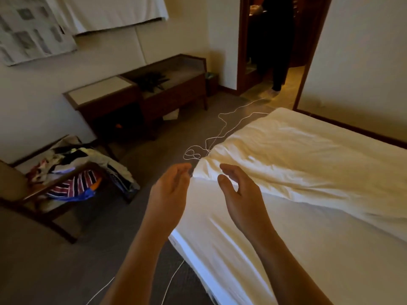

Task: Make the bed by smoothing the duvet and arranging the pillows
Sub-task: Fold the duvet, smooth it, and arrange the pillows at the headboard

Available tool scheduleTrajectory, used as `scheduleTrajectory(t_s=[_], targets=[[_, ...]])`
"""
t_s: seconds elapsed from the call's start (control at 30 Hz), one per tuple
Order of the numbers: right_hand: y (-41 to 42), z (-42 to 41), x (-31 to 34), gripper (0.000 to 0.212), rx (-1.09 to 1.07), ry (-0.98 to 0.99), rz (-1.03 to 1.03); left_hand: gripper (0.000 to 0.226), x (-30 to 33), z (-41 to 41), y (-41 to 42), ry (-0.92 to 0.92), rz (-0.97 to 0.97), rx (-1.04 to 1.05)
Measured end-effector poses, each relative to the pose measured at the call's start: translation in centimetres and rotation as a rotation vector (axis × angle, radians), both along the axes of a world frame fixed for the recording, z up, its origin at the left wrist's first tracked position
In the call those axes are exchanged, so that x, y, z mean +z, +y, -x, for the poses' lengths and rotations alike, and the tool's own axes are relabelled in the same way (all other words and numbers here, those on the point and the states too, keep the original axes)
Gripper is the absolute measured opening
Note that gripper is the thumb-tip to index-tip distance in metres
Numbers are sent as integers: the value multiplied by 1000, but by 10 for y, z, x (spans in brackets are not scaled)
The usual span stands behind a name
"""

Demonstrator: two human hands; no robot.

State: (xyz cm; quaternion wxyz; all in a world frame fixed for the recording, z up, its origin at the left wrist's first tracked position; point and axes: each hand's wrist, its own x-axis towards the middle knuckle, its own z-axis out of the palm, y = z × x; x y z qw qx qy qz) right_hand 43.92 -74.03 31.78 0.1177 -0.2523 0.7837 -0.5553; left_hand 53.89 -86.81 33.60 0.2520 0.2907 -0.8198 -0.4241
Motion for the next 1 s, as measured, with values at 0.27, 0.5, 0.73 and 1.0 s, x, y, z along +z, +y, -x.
scheduleTrajectory(t_s=[0.27,0.5,0.73,1.0], targets=[[-161,8,-7,35,194,-33,-9,26,-10,-23,-136,-13,-11,162],[-294,-10,-35,34,170,-49,-19,28,-23,-38,-277,-31,-12,108],[-394,-31,-38,38,4,-106,-18,30,-8,-36,-399,-74,21,-87],[-443,5,-66,36,-281,-176,-30,29,-37,32,-480,-132,-26,-332]])
